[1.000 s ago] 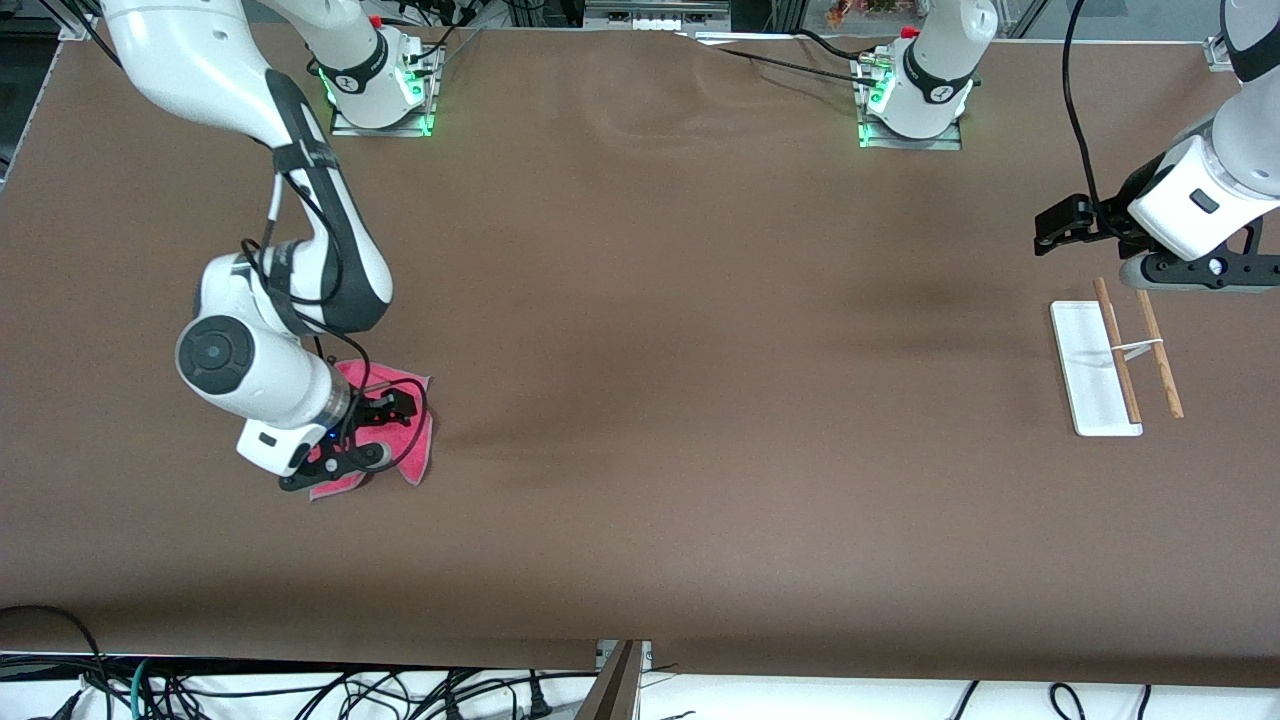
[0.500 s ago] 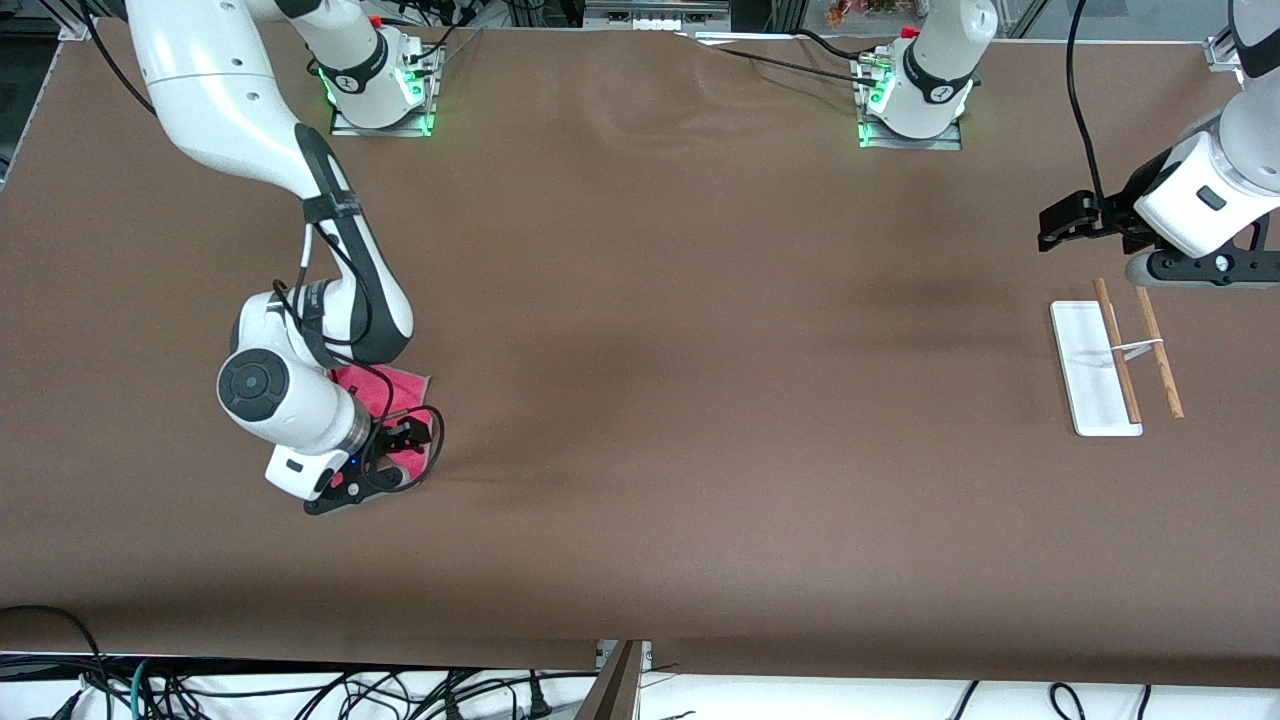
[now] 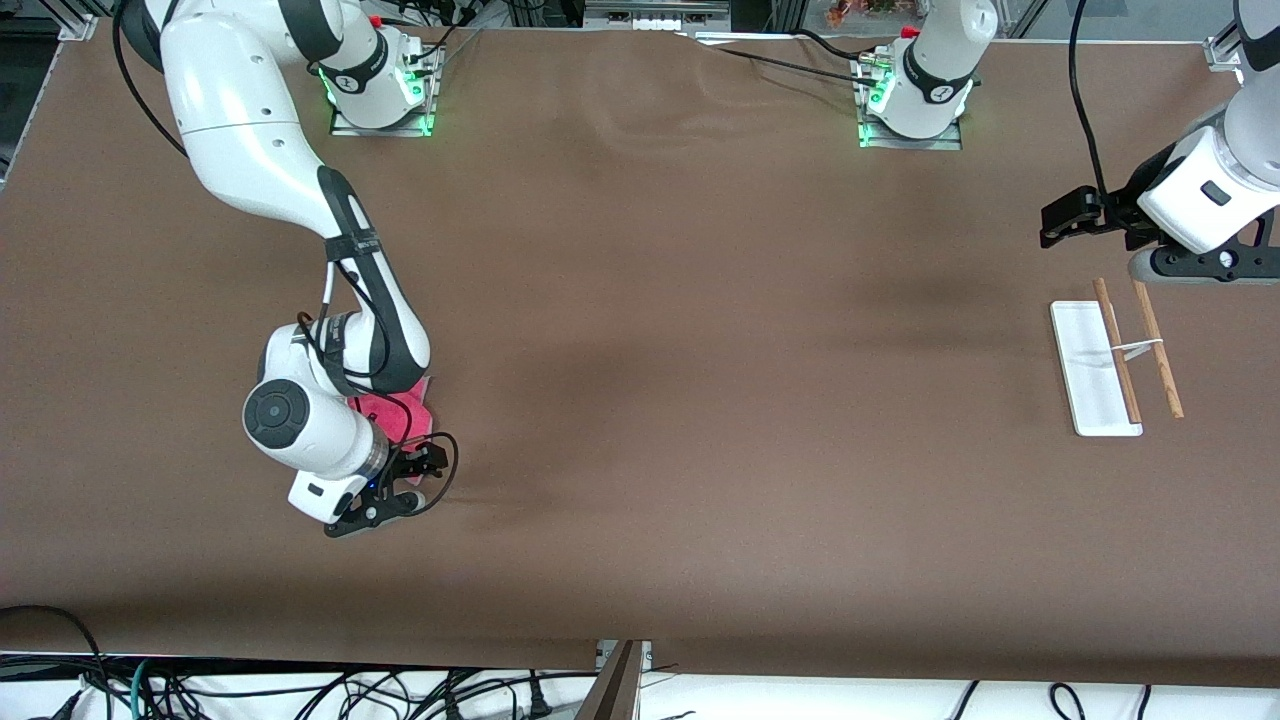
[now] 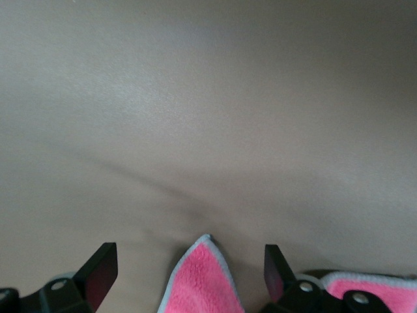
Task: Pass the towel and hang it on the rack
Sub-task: 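Reach the right gripper down to the pink towel's edge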
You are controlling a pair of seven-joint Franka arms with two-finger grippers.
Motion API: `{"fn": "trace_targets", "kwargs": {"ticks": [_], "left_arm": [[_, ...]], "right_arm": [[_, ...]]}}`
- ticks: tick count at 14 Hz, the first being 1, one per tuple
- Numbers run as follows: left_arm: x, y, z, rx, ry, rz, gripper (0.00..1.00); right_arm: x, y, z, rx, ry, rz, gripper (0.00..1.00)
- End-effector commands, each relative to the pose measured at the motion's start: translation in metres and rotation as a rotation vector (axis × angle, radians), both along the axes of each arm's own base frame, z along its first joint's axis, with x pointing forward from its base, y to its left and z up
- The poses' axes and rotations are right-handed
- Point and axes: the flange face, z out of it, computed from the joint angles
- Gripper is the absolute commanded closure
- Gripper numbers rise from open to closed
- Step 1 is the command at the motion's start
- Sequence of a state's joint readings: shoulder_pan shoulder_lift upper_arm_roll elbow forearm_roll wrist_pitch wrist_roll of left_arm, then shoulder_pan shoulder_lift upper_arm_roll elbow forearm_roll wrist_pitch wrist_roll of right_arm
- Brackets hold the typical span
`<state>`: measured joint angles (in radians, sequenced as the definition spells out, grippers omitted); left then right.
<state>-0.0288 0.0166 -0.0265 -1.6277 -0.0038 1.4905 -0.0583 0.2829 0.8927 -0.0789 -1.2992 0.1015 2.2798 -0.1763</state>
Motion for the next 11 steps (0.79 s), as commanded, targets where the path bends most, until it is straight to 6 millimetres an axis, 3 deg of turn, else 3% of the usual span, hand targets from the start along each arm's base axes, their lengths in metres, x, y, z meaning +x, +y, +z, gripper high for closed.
{"fn": "trace_targets", "kwargs": {"ticks": [1,5,11], "left_arm": [[0.002,0.002,0.007,-0.002,0.003,0.011,0.0],[0.002,0.001,0.007,-0.001,0.004,0.011,0.0],[0.001,0.001,0.007,-0.001,0.004,0.009,0.0]], "right_arm": [[0.006,-0.001,0.0,0.028,-0.01,0.018,0.06],[-0.005,-0.003,-0.016,0.022,0.032,0.014,0.21],[-0.011,-0.003,-0.025,0.036,0.057,0.002,0.23]]}}
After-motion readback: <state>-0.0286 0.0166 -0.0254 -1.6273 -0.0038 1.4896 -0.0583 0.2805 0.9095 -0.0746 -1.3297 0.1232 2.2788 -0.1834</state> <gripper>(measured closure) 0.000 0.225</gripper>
